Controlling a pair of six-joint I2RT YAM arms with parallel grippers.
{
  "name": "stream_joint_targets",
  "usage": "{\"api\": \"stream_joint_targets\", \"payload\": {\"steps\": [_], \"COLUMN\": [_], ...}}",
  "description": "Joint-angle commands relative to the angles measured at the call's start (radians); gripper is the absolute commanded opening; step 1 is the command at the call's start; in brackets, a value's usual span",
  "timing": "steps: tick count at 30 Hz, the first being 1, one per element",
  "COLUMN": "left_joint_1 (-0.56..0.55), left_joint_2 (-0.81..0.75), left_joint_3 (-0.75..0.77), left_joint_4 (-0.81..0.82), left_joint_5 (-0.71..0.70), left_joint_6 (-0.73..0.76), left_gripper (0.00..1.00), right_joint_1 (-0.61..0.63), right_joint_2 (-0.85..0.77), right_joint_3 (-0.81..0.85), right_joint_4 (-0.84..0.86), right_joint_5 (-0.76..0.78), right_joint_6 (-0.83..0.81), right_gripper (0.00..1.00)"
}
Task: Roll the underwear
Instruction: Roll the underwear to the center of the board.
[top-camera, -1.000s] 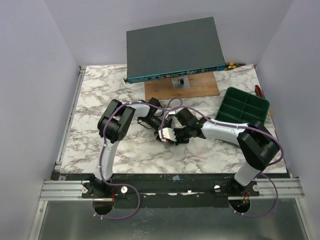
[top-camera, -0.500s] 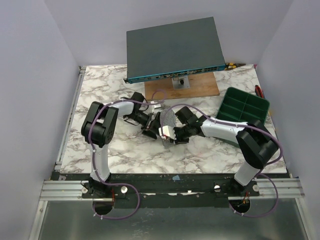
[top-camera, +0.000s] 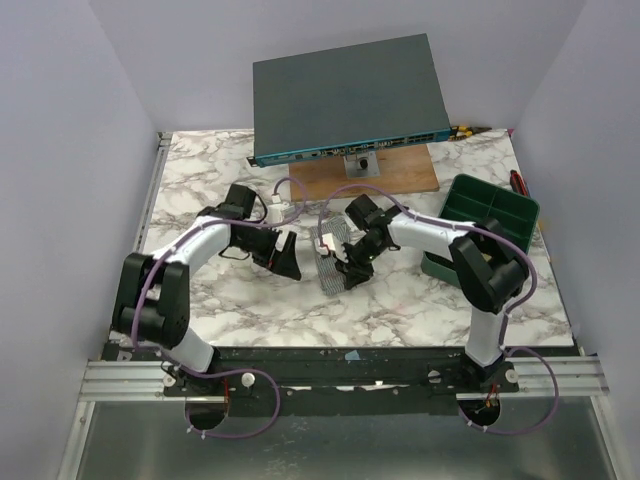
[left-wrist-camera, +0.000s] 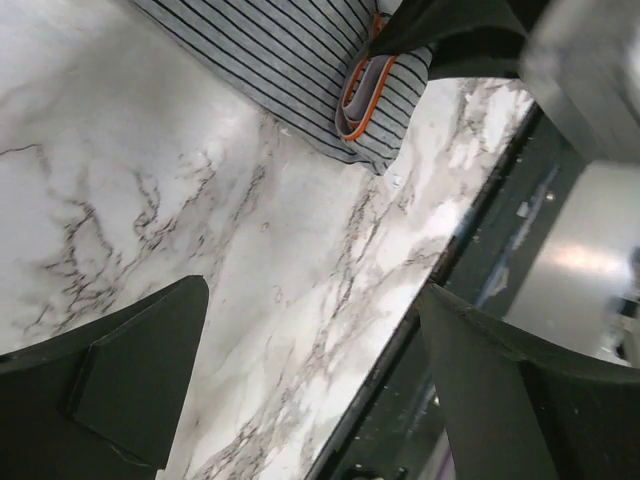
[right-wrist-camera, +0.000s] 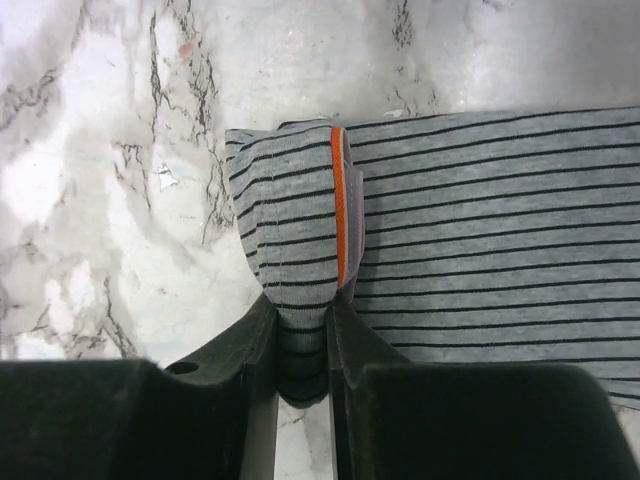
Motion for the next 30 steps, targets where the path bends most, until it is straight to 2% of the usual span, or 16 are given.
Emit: {"api": "stream_joint_targets", "payload": {"steps": [1,6,14,24,30], "left_joint_1": [-0.004,-0.080,-0.329,-0.565,-0.642], "left_joint_2": [-0.186,-0.339,-0.492,-0.472,-0.353], "left_joint_3": [-0.088,-0.134,-0.257,-0.294,-0.246], "left_joint_4": [0.105,0.122,0.219,0.250,0.278], "left_joint_5": [-0.150,-0.258,-0.492,-0.549,-0.550], "left_joint_6": [0.067,0.126,0.201,0.242,0.234], "left_gripper": [0.92,0.90,0.90,0.91,0.91], "right_joint_1": [-0.010,-0.018,-0.020,-0.042,-0.048], "right_joint_2": [0.181,0.297,0.393,0.480,0.491], "right_joint_3": [0.014,0.100,0.175,0.258,0.278], "right_joint_4": [-0.321,-0.419,-0.441,-0.446,-0.455], "right_joint_5": [-0.099,-0.146,-0.148,-0.137,-0.137], "right_joint_6": [-0.005,0.018,0.105,0.191,0.204], "right_gripper": [0.01,0.01,0.01,0.01,0.01]}}
